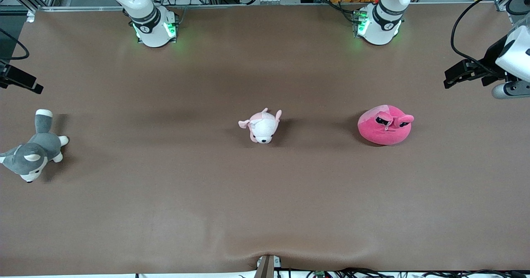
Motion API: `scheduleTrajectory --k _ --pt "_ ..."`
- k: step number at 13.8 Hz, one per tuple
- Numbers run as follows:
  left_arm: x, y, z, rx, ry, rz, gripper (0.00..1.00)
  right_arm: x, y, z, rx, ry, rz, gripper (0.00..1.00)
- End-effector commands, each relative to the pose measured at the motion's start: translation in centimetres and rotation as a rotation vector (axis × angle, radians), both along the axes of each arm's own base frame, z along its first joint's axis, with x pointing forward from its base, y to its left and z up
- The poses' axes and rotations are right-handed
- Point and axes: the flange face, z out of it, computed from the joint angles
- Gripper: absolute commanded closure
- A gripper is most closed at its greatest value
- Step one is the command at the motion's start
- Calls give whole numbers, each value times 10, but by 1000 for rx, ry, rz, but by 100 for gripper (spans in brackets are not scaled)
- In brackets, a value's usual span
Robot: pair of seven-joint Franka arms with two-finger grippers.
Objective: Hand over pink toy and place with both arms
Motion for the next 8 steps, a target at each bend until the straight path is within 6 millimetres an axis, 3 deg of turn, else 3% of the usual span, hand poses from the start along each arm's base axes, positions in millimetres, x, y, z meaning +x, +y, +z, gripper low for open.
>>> scheduleTrajectory --k 1,8 --pt "-5 0 6 -15 11 -6 0 -4 -2 5 -9 -8 1 0" --pt "9 4 12 -15 -11 6 0 -4 0 6 -9 -4 -2 0"
